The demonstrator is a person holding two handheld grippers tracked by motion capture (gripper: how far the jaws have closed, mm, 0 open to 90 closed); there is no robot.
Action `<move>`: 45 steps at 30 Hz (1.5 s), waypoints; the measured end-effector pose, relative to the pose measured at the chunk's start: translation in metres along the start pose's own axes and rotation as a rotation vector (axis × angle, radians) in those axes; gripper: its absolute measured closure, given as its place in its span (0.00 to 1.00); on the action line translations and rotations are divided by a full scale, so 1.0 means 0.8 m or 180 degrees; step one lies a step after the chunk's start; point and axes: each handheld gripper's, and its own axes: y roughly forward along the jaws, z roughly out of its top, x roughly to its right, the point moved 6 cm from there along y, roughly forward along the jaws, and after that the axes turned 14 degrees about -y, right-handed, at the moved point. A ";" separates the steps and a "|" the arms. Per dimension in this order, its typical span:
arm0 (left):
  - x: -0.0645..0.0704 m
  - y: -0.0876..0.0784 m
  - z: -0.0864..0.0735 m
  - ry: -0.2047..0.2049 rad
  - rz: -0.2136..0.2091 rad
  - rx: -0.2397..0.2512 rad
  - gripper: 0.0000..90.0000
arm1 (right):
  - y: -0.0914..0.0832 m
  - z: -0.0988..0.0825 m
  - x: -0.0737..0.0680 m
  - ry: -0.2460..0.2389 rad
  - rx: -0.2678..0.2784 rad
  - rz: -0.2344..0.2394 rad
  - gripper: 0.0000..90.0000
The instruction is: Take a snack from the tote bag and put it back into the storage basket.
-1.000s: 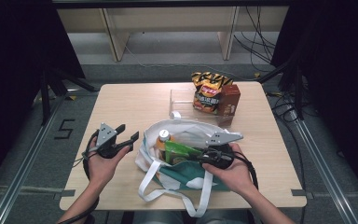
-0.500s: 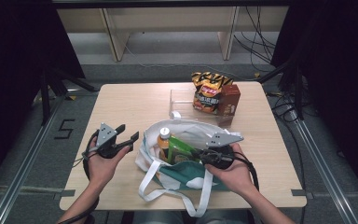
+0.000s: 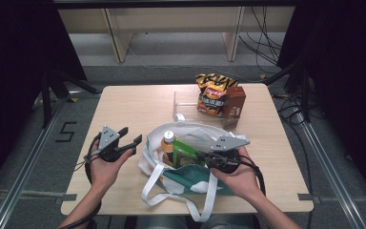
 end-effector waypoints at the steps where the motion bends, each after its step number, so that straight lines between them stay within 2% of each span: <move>1: 0.000 0.000 0.000 -0.0001 0.0000 0.0000 0.40 | 0.000 0.001 -0.002 0.0044 0.0024 0.0015 1.00; 3: 0.000 0.000 0.000 -0.0007 0.0001 0.0002 0.40 | -0.004 0.002 -0.003 0.0115 -0.0018 0.0009 1.00; 4: 0.000 0.000 0.000 -0.0007 0.0001 0.0002 0.40 | -0.004 0.004 -0.001 0.0086 0.0040 -0.0029 1.00; 5: 0.000 0.000 0.000 -0.0009 0.0002 0.0003 0.40 | -0.005 0.004 0.002 0.0003 0.0031 0.0008 1.00; 6: 0.000 0.000 0.000 -0.0008 0.0003 0.0002 0.40 | -0.006 0.006 0.004 -0.0008 0.0084 -0.0072 1.00; 8: 0.000 0.000 0.000 -0.0009 0.0001 0.0003 0.40 | -0.009 0.006 0.004 0.0027 0.0050 -0.0023 1.00; 9: 0.000 0.000 0.000 -0.0007 0.0000 0.0003 0.40 | -0.010 0.007 0.004 0.0038 0.0068 -0.0050 1.00; 11: 0.000 0.000 0.000 -0.0007 0.0001 0.0001 0.40 | -0.012 0.008 0.006 -0.0008 0.0062 -0.0059 1.00; 12: 0.000 0.000 0.000 -0.0007 0.0001 0.0003 0.40 | -0.012 0.008 0.006 0.0016 0.0062 -0.0040 1.00; 14: 0.000 0.000 0.000 -0.0008 0.0003 0.0004 0.40 | -0.013 0.009 0.006 0.0068 0.0074 -0.0101 1.00; 15: -0.001 0.000 0.000 -0.0009 0.0005 0.0004 0.40 | -0.013 0.009 0.008 0.0028 0.0094 -0.0117 1.00; 16: -0.001 0.000 0.000 -0.0012 0.0005 0.0003 0.40 | -0.015 0.010 0.007 0.0011 0.0072 -0.0066 1.00; 17: -0.001 0.000 0.000 -0.0012 0.0006 0.0004 0.40 | -0.016 0.011 0.010 -0.0048 0.0106 -0.0126 1.00; 18: 0.000 0.000 0.000 -0.0011 0.0004 0.0004 0.40 | -0.017 0.011 0.009 0.0049 0.0093 -0.0119 1.00; 19: 0.000 0.000 0.000 -0.0012 0.0004 0.0007 0.40 | -0.018 0.011 0.009 0.0030 0.0085 -0.0085 1.00; 21: 0.000 0.000 0.000 -0.0011 0.0004 0.0007 0.40 | -0.020 0.013 0.012 0.0008 0.0109 -0.0159 1.00; 24: -0.001 0.000 0.000 -0.0010 0.0005 0.0008 0.40 | -0.021 0.014 0.015 -0.0039 0.0152 -0.0191 1.00; 25: -0.001 0.000 0.000 -0.0008 0.0005 0.0004 0.40 | -0.022 0.015 0.016 -0.0034 0.0170 -0.0212 1.00; 26: -0.001 0.000 0.000 -0.0010 0.0007 0.0002 0.40 | -0.023 0.015 0.014 0.0049 0.0155 -0.0213 1.00; 29: -0.001 0.000 0.000 -0.0012 0.0007 0.0004 0.41 | -0.025 0.017 0.016 0.0034 0.0167 -0.0220 1.00; 30: -0.001 0.000 0.000 -0.0013 0.0006 0.0007 0.40 | -0.027 0.017 0.015 0.0074 0.0135 -0.0175 1.00; 31: -0.001 0.000 0.000 -0.0012 0.0007 0.0007 0.41 | -0.027 0.018 0.016 0.0026 0.0151 -0.0173 1.00; 35: 0.000 0.000 0.000 -0.0015 0.0007 0.0011 0.41 | -0.029 0.019 0.018 0.0041 0.0185 -0.0208 1.00; 37: 0.000 0.000 0.001 -0.0014 0.0007 0.0011 0.41 | -0.030 0.021 0.020 -0.0013 0.0201 -0.0215 1.00; 39: 0.000 0.000 0.000 -0.0017 0.0007 0.0011 0.41 | -0.033 0.021 0.018 0.0088 0.0179 -0.0225 1.00; 40: 0.000 0.000 0.000 -0.0017 0.0007 0.0012 0.40 | -0.032 0.022 0.021 0.0009 0.0220 -0.0242 1.00; 42: -0.001 0.000 0.001 -0.0017 0.0008 0.0011 0.41 | -0.034 0.024 0.024 -0.0011 0.0253 -0.0285 1.00; 43: -0.001 0.000 0.001 -0.0015 0.0009 0.0010 0.41 | -0.035 0.024 0.022 0.0021 0.0216 -0.0234 1.00; 45: -0.001 0.000 0.000 -0.0017 0.0010 0.0010 0.41 | -0.036 0.026 0.022 0.0089 0.0256 -0.0300 1.00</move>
